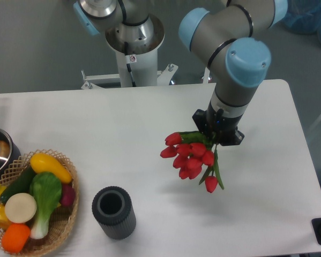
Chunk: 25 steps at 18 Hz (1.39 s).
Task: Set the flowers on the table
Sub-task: 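Lower the held red tulip bunch with the gripper onto the table, then open the gripper to release the tulip stems and lift away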
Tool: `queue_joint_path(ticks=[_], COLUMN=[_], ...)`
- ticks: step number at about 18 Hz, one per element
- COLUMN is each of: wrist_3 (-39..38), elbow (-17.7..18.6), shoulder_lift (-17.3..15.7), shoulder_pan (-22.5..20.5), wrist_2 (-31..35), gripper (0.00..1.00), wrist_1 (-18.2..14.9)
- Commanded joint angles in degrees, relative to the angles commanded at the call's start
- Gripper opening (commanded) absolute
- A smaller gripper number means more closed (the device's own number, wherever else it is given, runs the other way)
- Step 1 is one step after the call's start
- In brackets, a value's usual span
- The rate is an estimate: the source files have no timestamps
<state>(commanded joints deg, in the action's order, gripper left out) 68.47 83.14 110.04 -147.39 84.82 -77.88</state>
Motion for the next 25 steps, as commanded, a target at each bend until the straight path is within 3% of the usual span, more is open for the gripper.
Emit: queue_joint_path(ticks=[7,16,19,20,22,25], wrist_3=[-0.7,-0.8,-0.6,-0.5,-0.8,-2.5], elbow=[0.3,3.7,3.7,3.7,3.6,4.5], shoulder_lift=[3.9,4.7,4.2,4.1,3.7,2.6], shoulder_pan=[2.7,4.0,4.0,4.0,4.1,4.1], wrist_2=[-0.2,0.2,0.0,0.0,0.2,0.2], gripper=[0.08,0.21,0.44,0.58,1.00,1.00], wrist_1=[6.8,7.5,7.5,7.7,7.8,9.1])
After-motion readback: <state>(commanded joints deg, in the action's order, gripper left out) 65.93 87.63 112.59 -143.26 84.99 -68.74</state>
